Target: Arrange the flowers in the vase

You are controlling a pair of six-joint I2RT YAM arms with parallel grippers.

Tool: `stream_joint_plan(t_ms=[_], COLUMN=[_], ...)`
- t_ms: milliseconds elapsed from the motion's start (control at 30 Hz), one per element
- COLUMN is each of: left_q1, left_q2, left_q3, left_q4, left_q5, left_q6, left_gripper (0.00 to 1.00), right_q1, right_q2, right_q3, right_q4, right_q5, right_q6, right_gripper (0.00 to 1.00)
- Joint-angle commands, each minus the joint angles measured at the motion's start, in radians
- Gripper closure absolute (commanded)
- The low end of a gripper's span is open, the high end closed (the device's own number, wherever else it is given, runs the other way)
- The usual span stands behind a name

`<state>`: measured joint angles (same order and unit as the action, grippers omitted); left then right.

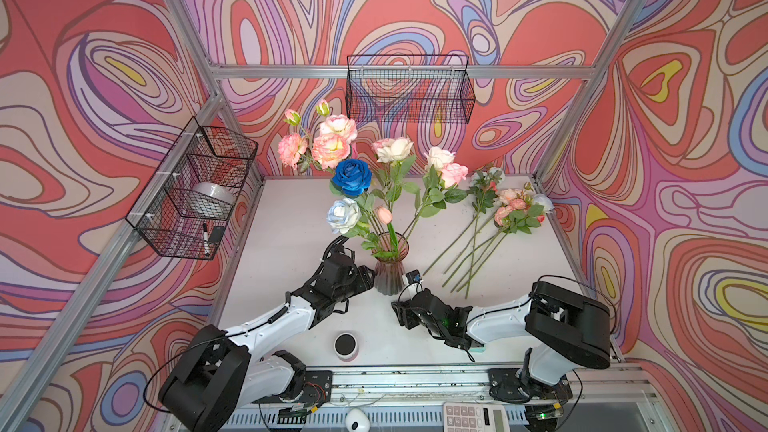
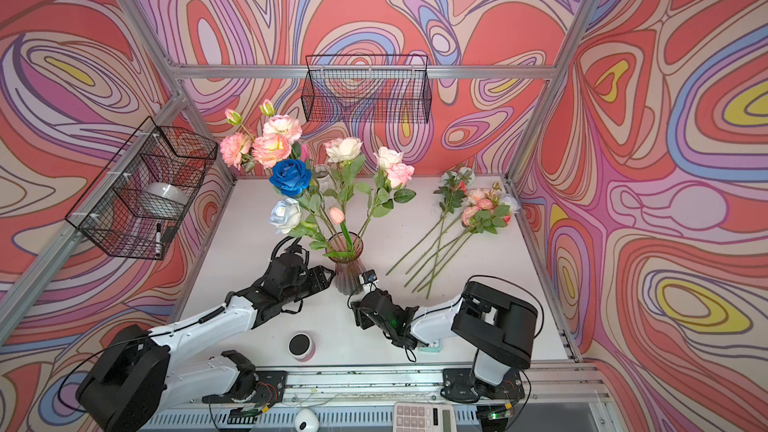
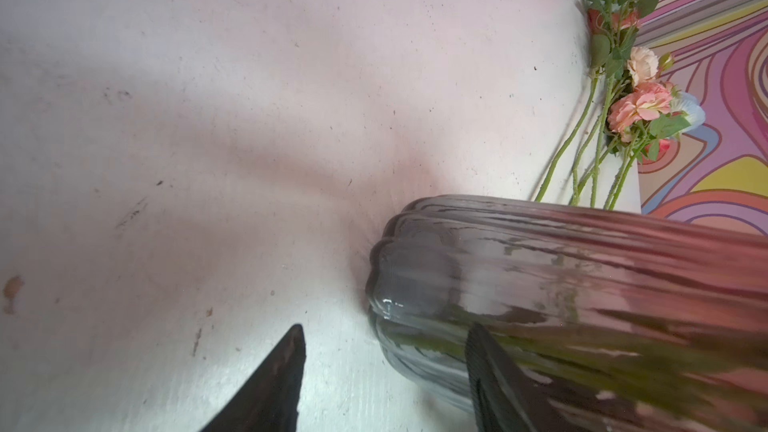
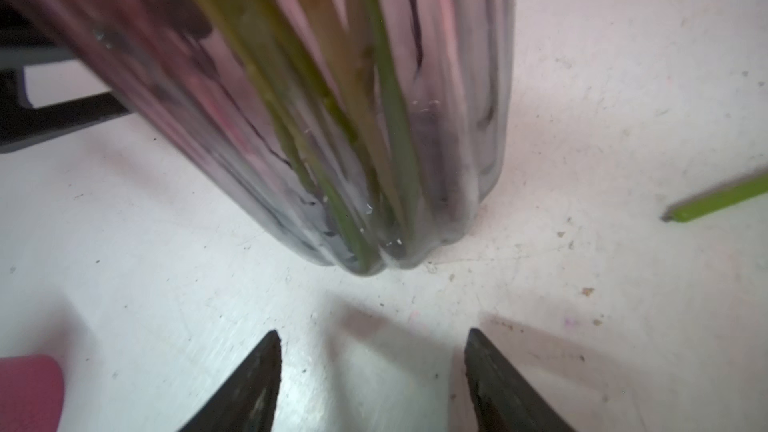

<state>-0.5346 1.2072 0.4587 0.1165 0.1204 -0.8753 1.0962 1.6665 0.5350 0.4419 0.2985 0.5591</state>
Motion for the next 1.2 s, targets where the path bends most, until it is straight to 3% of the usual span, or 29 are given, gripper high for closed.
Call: stream_joint_plan(t_ms=[0,467,1167], left_q1=[0.005,0.004,0.057], left_q2=[0.018,0.062,-0.111], left_q3=[0.023,0.042,-0.035], left_q4=[0.044,0.059,-0.064], left_q5=[0.008,0.015,-0.008], left_q6=[0.005,-0.002,-0.019], left_gripper=[0.37,0.36,0.32], right_q1=[0.005,-0.001,-0.128], right_q2=[0.029,0.131,0.272], right_q3=[0.030,0.074,0.173], right_q4=[0.057,0.092,0.165], right_q5=[0.045,0.190,0.189], right_q6=[0.015,0.034,0.039], right_gripper=[0.30,0.31,0.31])
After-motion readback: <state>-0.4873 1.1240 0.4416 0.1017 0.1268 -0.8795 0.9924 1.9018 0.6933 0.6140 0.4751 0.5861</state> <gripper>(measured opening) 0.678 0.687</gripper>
